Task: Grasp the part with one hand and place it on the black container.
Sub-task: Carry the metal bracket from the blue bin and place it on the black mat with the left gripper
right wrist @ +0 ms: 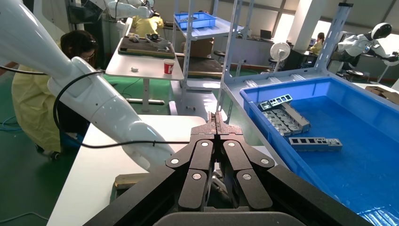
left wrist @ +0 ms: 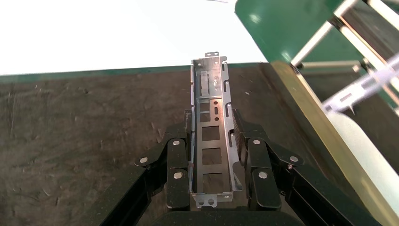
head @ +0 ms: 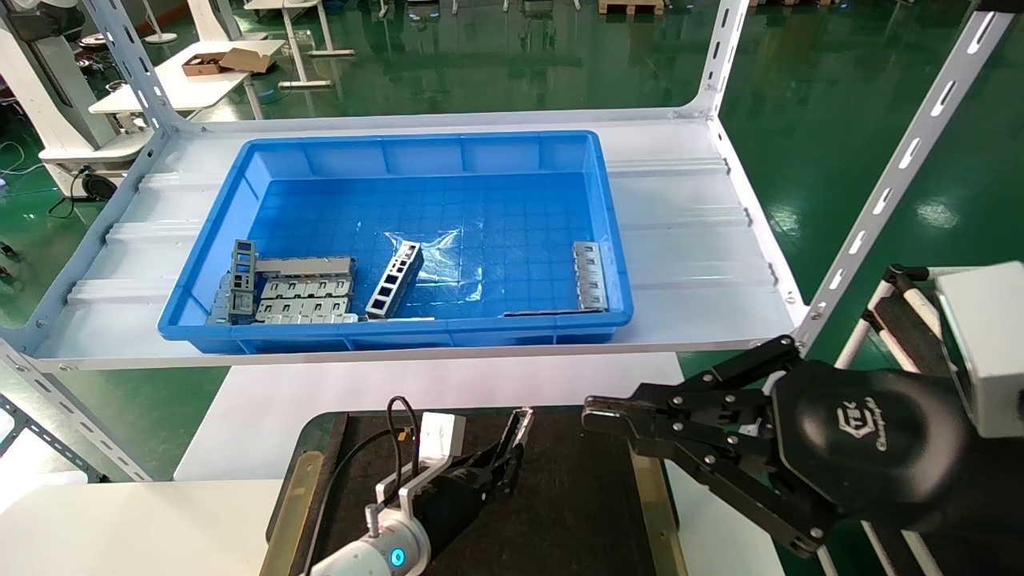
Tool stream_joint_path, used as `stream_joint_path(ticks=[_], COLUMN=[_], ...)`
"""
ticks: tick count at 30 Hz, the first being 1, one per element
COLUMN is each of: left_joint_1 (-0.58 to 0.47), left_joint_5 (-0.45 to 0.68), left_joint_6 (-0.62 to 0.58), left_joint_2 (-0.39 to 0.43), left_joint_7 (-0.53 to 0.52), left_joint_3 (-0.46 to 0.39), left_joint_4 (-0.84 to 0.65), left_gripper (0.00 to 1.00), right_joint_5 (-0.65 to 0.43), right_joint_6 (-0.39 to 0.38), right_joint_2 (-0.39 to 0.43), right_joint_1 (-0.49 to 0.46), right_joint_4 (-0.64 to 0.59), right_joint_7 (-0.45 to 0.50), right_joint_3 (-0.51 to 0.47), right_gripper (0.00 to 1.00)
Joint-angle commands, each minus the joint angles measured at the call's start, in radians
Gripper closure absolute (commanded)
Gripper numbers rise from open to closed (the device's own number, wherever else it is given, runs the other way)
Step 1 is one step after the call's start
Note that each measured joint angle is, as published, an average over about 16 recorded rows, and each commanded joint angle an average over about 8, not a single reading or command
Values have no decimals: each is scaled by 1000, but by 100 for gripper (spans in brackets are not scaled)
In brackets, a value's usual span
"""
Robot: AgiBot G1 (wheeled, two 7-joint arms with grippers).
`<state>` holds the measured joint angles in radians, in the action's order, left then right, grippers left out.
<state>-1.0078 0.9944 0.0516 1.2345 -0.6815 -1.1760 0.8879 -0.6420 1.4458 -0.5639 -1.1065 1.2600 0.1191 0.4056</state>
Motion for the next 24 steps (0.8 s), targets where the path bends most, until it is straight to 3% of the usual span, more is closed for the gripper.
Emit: stream_joint_path(ticks=[1,7,16,18,24], left_joint_1=[-3,-17,-38,-44,-66], left_joint_5=[-18,-113,-281,-317,-434], left_joint_6=[44,126,177,187,228], left_joint_2=[34,99,115,116,116], left_joint_7=[-19,-38,-37,-29,10], left_joint_3=[-14,-46,-127,-150,-226], left_joint_4=[-32,-112,-145,-147,-140], left_gripper=[100,100,98,83,10], right_joint_5=[0,0,0,0,0], right_joint_6=[0,0,0,0,0], right_joint_2=[0,0,0,0,0], right_joint_1=[0,0,0,0,0], right_joint_4=[0,0,0,0,0], right_joint_7=[0,0,0,0,0], right_joint_3=[0,0,0,0,0], right_gripper=[100,100,97,76,5])
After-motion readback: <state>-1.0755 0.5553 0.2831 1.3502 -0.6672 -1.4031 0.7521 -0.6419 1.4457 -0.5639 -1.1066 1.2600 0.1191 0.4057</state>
